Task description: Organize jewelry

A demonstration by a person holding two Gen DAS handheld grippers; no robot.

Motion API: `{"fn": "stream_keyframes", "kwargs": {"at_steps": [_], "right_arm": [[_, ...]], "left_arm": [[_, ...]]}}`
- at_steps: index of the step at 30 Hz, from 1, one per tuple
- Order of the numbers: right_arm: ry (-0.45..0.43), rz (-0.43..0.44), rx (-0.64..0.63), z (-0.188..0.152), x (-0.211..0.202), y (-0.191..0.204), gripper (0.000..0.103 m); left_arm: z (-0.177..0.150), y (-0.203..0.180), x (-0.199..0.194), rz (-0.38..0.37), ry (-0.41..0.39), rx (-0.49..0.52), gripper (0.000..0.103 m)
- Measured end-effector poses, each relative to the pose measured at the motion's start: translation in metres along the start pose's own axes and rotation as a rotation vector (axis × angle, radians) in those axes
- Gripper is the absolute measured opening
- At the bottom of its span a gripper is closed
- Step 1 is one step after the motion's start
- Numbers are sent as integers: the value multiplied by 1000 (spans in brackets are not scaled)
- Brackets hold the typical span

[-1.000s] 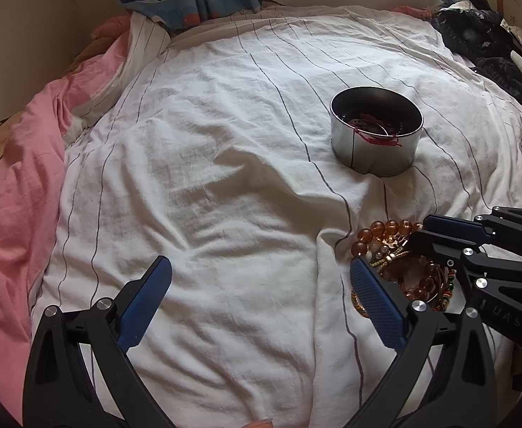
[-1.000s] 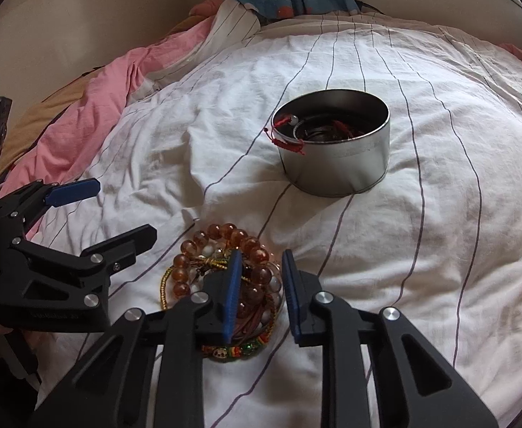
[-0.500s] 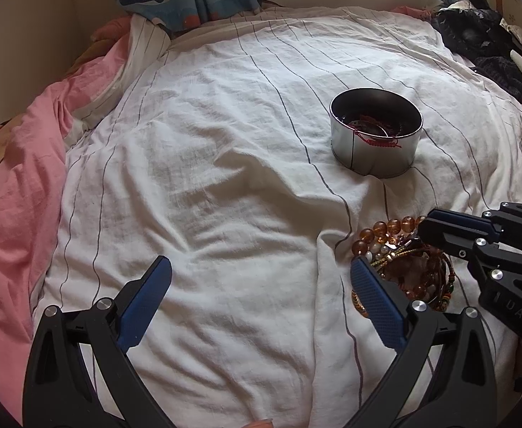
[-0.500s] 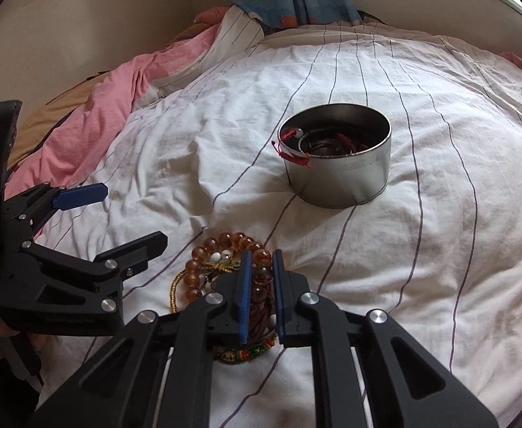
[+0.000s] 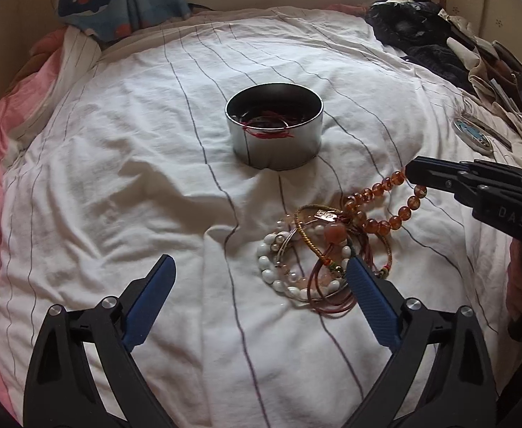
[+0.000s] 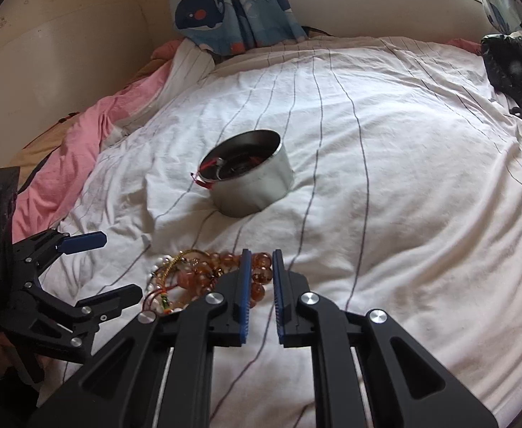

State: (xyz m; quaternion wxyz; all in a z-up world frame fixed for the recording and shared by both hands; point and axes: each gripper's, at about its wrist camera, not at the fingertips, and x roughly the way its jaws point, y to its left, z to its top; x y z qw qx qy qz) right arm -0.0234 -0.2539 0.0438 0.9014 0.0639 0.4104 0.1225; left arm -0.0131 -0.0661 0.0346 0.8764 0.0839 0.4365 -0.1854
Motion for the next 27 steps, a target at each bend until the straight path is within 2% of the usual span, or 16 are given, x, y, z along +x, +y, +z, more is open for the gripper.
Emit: {"fn": "stream_keyframes", "kwargs": {"at_steps": [5,9,10,12,18,20,22,24,27], "right_arm": [[12,-40,22,-1,-3,-12,12],[51,-66,50,-5,3,-21,13],[52,-76,57,-6,4,-23,17],[50,-88,65,-7,5,-25,45],[64,-68,101,-9,13,-30,46],[72,-60,99,-9,17,-28,46],[89,-52,98,-11,22,-28,46],[105,-49,97,-11,26,-27,46],[121,-55,82,-13,30,-23,47]], "left_arm": [[7,-14,7,-77,1,-1,91],[8,-24,19,-114,29,5,81],[9,-23,22,-123,38,-9,77],[12,-18,27,-158,43,-48,73],[29,-3,33,-121,-16,-117,73],[30,-2,41,-94,6,-109,65],[30,-4,46,-116,22,-92,57],[29,-11,49,-108,33,-49,51],[28,-19,50,-128,23,-1,28]]}}
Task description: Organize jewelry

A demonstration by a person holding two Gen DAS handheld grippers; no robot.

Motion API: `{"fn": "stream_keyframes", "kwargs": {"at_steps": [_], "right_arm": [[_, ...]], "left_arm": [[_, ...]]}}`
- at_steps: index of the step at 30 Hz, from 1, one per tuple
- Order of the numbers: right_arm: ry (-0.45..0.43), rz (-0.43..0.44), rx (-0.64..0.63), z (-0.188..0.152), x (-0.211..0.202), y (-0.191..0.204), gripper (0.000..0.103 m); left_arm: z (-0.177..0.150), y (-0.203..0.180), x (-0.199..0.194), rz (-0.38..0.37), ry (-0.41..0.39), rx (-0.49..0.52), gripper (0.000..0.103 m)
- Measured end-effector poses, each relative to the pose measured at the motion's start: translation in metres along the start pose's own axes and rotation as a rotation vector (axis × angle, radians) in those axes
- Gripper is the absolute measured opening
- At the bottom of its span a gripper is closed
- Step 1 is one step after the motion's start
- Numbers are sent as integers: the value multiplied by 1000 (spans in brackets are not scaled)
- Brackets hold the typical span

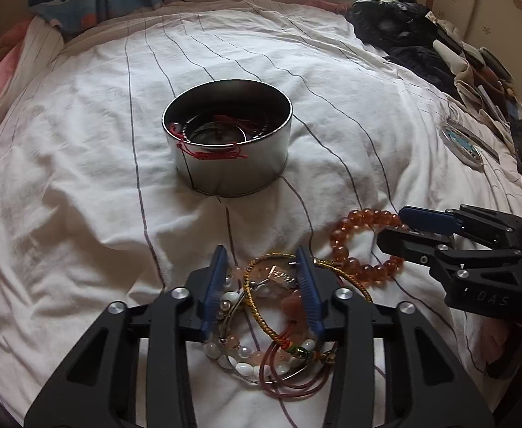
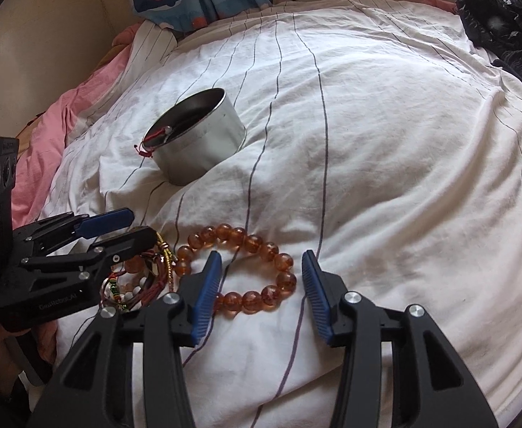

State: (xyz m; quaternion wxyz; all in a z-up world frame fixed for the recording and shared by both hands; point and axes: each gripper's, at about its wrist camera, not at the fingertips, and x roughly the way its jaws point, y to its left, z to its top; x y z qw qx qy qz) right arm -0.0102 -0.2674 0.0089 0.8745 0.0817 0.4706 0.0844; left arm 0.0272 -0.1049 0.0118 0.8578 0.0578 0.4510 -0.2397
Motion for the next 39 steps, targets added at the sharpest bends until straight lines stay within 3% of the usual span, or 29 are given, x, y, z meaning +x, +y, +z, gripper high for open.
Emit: {"fn": "stream_keyframes", "kwargs": {"at_steps": [1,2,4,11,29,31,32,33,39], "right_arm": [[4,-5,-7,0,1,2,47],[5,-8,-11,-1,1,3,47],[8,-8,-17,-1,2,5,50],[11,-9,-31,-1,3,8,55],[14,-23,-56,-2,6,12,56],[15,-21,-60,-2,6,13,45],[15,-15,-63,-2,6,13,33],[11,-11,-65,-1,5,13,12],[-74,79,-18,6,-14,9,12]], "left_arm": [[-1,-1,0,11,-1,6,15],[-1,-1,-1,17,3,10,8],[0,3,-4,-11,2,-10,3],[6,9,-28,-97,-82,-45,3],[10,22,-41,-102,-112,-81,3],[10,22,-41,-102,-112,-81,3],[10,22,-42,-102,-113,-81,3],[11,23,-42,-100,-114,-82,3],[15,27,-56,-105,-163,-91,3]]}}
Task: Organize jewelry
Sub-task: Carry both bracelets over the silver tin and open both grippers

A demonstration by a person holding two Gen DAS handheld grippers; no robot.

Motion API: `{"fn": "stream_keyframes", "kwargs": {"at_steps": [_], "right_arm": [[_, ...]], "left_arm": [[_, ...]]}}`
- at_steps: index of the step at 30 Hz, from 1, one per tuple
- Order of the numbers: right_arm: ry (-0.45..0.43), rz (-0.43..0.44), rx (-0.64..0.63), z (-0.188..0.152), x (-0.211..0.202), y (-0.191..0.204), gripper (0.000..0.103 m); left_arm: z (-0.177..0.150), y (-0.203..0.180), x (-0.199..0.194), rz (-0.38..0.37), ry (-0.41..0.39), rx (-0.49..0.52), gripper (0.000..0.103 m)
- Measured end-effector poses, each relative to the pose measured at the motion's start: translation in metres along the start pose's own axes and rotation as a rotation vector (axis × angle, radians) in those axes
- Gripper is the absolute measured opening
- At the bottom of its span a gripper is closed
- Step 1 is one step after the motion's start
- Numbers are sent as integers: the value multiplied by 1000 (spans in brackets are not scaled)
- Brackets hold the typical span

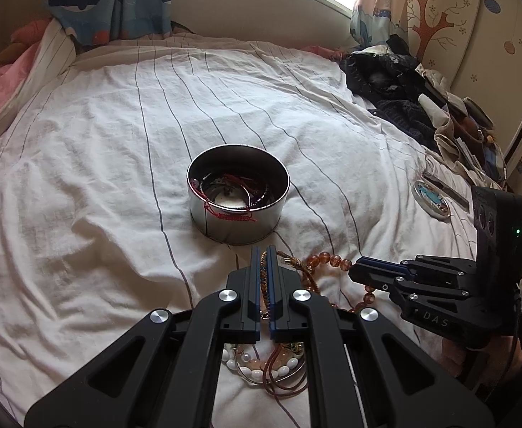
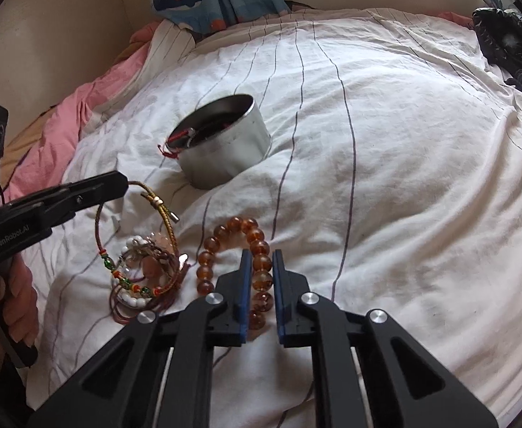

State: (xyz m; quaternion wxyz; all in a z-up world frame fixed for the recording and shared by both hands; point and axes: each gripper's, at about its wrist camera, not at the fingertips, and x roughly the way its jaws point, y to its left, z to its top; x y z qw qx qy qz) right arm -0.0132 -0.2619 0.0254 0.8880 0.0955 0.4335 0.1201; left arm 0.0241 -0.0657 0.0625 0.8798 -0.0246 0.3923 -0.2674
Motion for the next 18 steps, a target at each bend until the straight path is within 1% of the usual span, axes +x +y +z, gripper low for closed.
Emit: {"fn": "stream_keyframes", "kwargs": {"at_steps": [5,10,15,18], "right_arm": [[-96,58,54,10,-17,-2,12],[-142,82,77,17,-26,-1,12],[-190,113,74,29,-36,4,12],[-228,131,57,43,-45,13,12]], "left_arm": [[11,-2,-18,-7,-65,-6,3],[26,-5,-29,-20,-125,-30,3],[47,-2,-29,-35,-173,-76,3],[59,3,-23,-34,-190,-106,3]]}}
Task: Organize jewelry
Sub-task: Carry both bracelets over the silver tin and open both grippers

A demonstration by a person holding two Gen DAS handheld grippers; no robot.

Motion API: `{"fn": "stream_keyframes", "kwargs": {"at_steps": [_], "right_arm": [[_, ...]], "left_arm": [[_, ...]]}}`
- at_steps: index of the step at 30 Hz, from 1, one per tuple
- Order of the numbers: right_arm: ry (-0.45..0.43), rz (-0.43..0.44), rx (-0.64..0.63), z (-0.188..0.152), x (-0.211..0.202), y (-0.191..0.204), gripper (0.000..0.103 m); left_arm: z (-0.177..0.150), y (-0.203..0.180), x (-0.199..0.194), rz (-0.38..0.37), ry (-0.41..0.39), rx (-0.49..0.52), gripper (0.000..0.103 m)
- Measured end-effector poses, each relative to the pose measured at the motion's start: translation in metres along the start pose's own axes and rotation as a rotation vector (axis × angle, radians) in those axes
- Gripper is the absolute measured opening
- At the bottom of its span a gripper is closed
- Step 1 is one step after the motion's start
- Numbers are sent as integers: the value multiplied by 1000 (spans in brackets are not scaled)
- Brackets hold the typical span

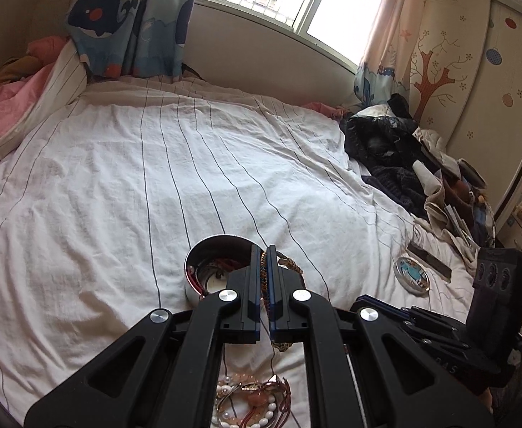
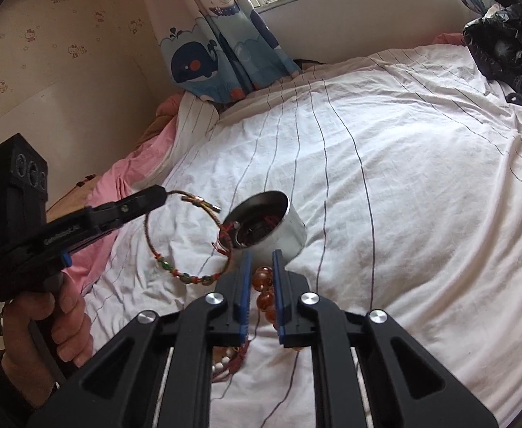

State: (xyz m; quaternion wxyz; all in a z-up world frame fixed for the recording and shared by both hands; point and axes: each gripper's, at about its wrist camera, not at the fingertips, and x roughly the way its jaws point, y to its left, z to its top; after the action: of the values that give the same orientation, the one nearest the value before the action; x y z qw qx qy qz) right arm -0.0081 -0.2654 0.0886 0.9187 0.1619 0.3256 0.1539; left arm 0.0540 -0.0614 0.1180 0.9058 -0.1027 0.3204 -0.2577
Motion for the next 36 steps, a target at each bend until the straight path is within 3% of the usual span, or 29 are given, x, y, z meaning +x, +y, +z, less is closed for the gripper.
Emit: {"fn": "stream_keyframes", "kwargs": {"at_steps": [5,10,12,14,16,17,19,22,24,27,29,30,31,32,33,36], "right_arm": [[-54,45,-24,30,5,13,12],[-92,80,-40,56,24,22,12],[-93,128,-15,61,38,19,12],[-42,87,-11,62,63,14,13],[44,3,-9,54,87,5,45],[55,-12,17,49,90,-3,52],[81,-41,46,42,89,-12,52],[129,-4,77,30,76,-22,54],[189,-42,22,12,74,-20,62],[277,-83,-30,-6,92,-19,63],[273,-84,-69,-10,104,-15,63],[279,-63,-78,-11,108,-14,57],[290,-52,-87,-11,110,-11,44],[291,-63,-101,-10,108,-9,15],[276,-65,-111,-9,102,-7,7],[209,-44,-141,1,80,5,5]], "left_arm": [[15,14,24,-5,-6,-73,3],[13,34,77,36,158,-110,6],[9,42,76,63,168,-114,8],[9,49,65,78,161,-114,23],[7,54,52,95,151,-111,34],[6,57,45,98,146,-116,37],[1,62,39,106,162,-135,38],[-11,64,35,71,195,-157,41],[-17,63,35,65,210,-155,44],[-21,61,33,43,222,-166,48],[-24,58,31,36,222,-167,50],[-25,57,30,36,222,-167,52],[-26,57,27,37,222,-169,53],[-27,59,25,40,220,-173,54],[-27,60,22,43,217,-178,54],[-24,67,16,57,205,-194,55]]}}
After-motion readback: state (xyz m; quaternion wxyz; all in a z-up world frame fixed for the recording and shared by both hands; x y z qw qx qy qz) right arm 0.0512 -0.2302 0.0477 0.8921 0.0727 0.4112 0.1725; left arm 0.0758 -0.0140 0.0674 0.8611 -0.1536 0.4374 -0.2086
